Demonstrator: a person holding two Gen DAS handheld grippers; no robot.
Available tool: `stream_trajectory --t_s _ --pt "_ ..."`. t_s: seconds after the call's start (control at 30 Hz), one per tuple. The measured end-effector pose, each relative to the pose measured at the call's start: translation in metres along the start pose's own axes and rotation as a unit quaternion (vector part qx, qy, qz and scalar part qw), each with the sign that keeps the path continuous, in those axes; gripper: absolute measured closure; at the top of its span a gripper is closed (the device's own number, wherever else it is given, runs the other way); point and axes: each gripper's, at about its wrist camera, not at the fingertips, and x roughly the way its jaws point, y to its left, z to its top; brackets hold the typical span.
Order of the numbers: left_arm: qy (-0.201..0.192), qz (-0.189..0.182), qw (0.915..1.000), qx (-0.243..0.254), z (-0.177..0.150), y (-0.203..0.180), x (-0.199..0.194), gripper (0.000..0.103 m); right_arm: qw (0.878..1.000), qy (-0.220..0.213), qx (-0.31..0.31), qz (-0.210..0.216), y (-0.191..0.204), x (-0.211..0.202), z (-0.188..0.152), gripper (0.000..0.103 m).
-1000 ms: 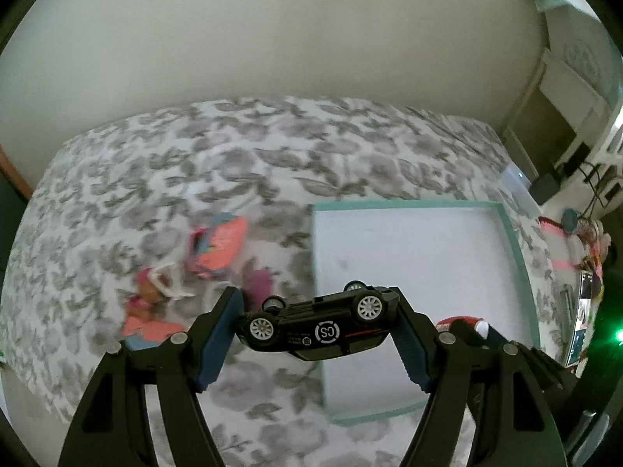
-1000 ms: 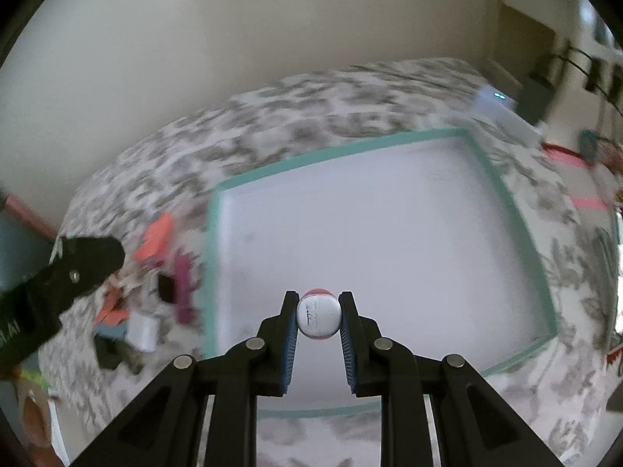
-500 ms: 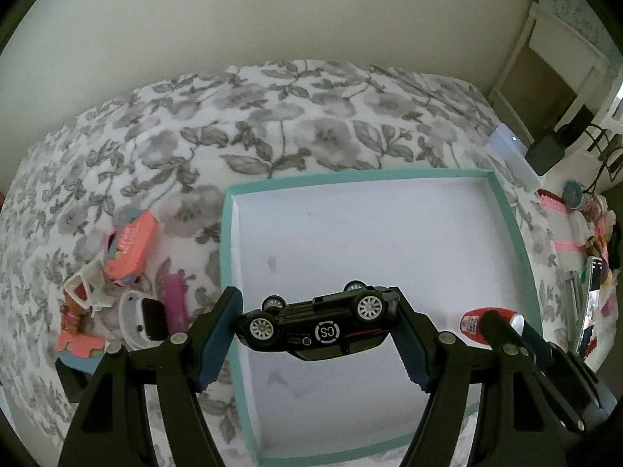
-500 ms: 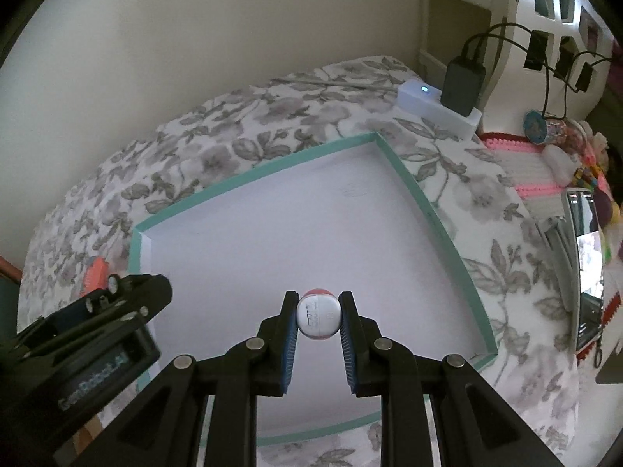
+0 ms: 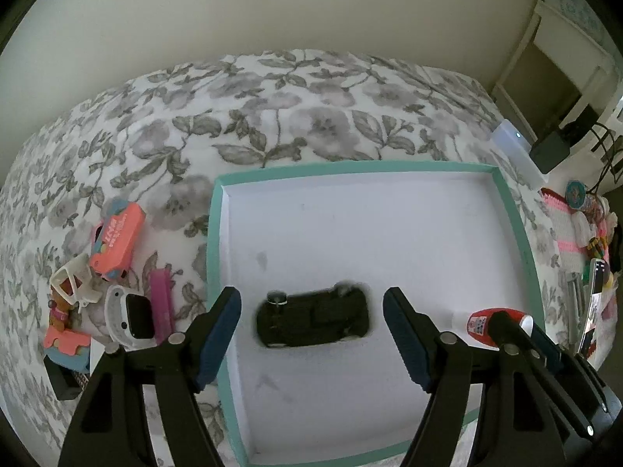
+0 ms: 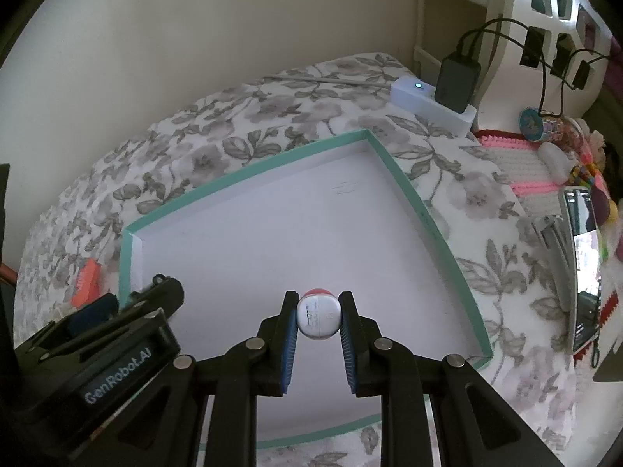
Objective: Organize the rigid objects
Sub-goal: 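Lower and release the car and glue bottle into the tray with both tools, then move both tools back over the pile of items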
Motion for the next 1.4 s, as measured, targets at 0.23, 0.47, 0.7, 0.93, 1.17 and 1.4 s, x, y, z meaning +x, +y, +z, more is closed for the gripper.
stream_trajectory --t_s 0.23,0.47,0.7,0.93,1.17,1.4 --pt "-0.018 0.006 0.9997 -0.013 0.001 0.007 -0.009 0.017 1.0 -0.007 -0.006 -0.001 0.002 -0.006 0.001 0.08" --pt "-0.043 0.035 0.9981 -0.028 0.002 0.021 -0.021 0.009 1.0 -0.018 -0.019 -0.001 0.01 -0.011 0.002 0.052" --pt "-0.063 0.055 0.9955 -0.046 0.001 0.039 -0.035 0.009 0.999 -0.019 -0.029 0.001 0.016 -0.012 0.002 0.037" --pt "-0.085 0.076 0.9918 -0.057 -0.005 0.059 -0.053 0.009 0.999 -0.029 -0.032 0.006 0.019 -0.016 0.002 0.019" --pt "-0.089 0.092 0.9885 -0.081 -0.015 0.088 -0.073 0.009 0.998 -0.039 -0.051 0.014 0.031 -0.021 -0.002 0.009" --pt "-0.091 0.116 0.9804 -0.131 -0.032 0.139 -0.092 0.009 0.994 -0.057 -0.084 0.032 0.058 -0.031 -0.007 0.003"
